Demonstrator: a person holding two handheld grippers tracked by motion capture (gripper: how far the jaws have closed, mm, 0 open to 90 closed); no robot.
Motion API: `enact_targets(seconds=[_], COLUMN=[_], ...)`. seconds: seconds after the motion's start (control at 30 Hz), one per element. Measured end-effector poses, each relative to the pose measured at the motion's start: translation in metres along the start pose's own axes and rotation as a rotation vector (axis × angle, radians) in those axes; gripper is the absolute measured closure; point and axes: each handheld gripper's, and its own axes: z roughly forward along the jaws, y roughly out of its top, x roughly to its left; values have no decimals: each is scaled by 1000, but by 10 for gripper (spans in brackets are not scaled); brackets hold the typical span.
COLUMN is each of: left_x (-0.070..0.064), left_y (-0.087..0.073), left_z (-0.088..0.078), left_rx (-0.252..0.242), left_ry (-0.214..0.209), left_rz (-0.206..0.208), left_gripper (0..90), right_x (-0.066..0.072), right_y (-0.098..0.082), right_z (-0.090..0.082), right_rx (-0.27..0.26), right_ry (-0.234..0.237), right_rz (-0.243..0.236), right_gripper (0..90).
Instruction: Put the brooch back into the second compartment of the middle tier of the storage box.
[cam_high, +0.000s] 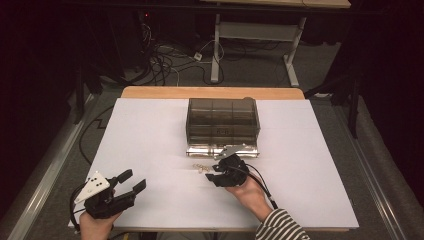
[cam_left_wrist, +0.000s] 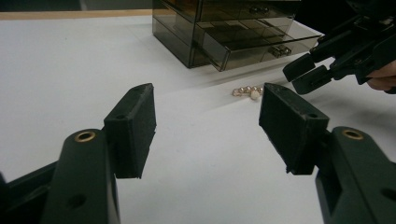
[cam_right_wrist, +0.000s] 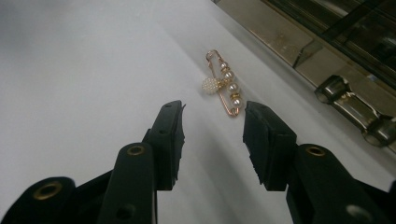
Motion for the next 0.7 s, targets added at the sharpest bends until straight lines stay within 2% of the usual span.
enact_targets(seconds=[0.37,0.7], left_x=[0,0], left_y=[0,0], left_z=[0,0], left_rx=[1,1], left_ry=[-5,-11], left_rz=[-1,-3], left_gripper=[355,355], right_x=[1,-1], right_y=[16,23], right_z=[20,30], right_rx=[36,65], right_ry=[-6,-32], right_rz=[-13,-18], right_gripper=[584,582])
